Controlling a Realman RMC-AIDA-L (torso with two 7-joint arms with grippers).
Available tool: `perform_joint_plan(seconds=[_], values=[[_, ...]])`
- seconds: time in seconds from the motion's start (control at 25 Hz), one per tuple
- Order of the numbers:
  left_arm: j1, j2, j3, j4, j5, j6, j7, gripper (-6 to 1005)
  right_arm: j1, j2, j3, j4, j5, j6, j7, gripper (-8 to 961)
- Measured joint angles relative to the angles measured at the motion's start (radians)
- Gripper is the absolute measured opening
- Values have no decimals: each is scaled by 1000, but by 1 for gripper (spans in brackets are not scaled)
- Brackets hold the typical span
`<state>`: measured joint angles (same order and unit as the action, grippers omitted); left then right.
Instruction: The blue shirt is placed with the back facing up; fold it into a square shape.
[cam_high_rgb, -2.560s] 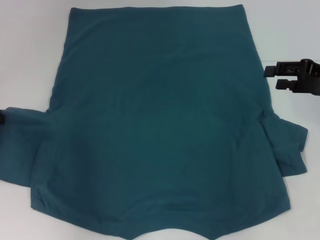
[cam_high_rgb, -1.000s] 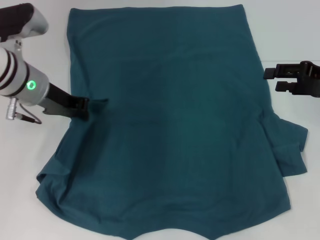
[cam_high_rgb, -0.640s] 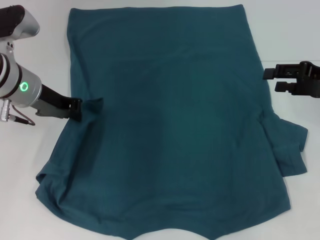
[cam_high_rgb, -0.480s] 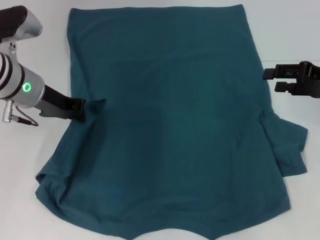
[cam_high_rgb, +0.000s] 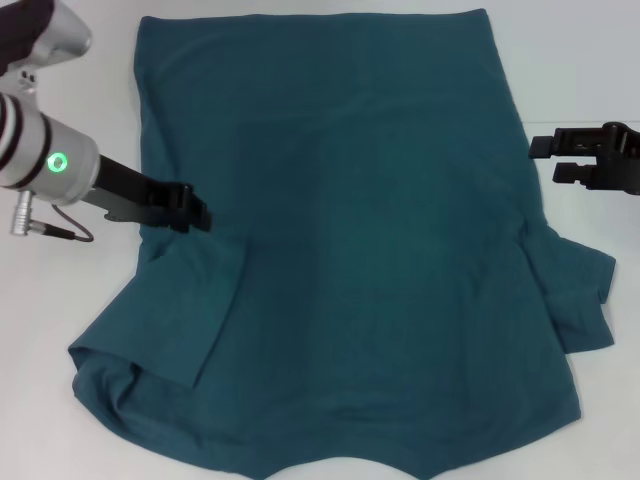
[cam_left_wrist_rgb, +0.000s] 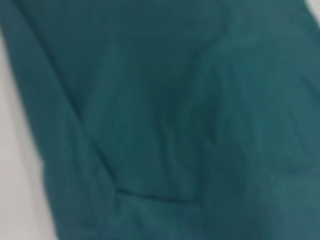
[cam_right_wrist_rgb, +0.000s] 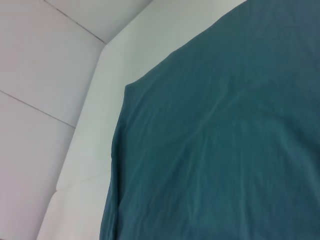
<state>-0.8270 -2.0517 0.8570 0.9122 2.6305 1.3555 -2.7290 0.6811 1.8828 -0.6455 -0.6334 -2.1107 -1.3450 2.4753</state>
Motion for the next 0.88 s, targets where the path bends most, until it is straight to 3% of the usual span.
perform_joint_plan(seconds=[0.2,0.4,0.52,0.68,0.88], values=[[77,9,-134,71,-108,75,104,309,0,0,3,0,0,6,-10,640],[188,46,-215,37,-251,199,285,441,-3,-7,-5,-11,-3,4,-76,634],[252,45,-249,33,-343,276,412,520,-6,-20,-11,-22,-5,-28,-151,631],[321,38,-268,20,-426,344,517,709,-18,-43,-17,-60,-54,-81,-150,627],[347,20,-297,14,-433,336,525,860,-33,-74,25,-107,-183,-176,-39,622]])
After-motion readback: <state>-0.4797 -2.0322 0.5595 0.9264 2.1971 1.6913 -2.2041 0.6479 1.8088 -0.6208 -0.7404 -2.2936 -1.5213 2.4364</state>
